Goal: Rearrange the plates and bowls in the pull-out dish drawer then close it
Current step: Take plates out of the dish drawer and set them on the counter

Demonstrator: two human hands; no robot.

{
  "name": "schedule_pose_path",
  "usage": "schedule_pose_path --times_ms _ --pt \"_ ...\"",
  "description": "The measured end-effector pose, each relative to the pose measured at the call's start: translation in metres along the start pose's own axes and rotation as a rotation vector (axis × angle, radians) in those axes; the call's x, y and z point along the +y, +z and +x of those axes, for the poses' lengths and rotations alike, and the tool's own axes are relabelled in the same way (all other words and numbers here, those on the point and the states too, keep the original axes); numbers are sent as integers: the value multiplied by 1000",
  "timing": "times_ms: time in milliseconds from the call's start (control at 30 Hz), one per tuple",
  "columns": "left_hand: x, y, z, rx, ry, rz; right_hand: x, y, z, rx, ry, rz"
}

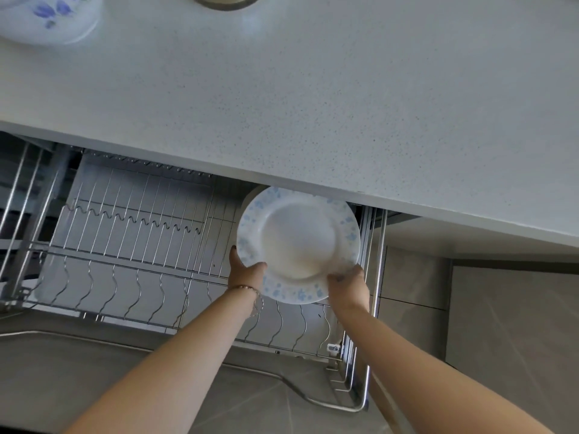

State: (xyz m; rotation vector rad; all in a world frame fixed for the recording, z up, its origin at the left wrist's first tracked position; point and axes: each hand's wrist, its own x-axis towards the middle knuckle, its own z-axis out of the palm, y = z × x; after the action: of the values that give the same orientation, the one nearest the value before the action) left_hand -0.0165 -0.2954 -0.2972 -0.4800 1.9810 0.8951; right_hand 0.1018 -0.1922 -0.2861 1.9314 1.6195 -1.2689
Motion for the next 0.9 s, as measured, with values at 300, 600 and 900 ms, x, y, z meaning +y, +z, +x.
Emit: schedule_pose_path --times_ms 300,600,900 --pt "40 -28 -90 -241 323 791 -36 -91 -60 -238 -326 -497" --pt "182 11 -199 -219 584 641 -105 -265 -106 -225 -528 -620" --pt "294 133 -210 -145 568 375 -176 -413 19 146 -634 -436"
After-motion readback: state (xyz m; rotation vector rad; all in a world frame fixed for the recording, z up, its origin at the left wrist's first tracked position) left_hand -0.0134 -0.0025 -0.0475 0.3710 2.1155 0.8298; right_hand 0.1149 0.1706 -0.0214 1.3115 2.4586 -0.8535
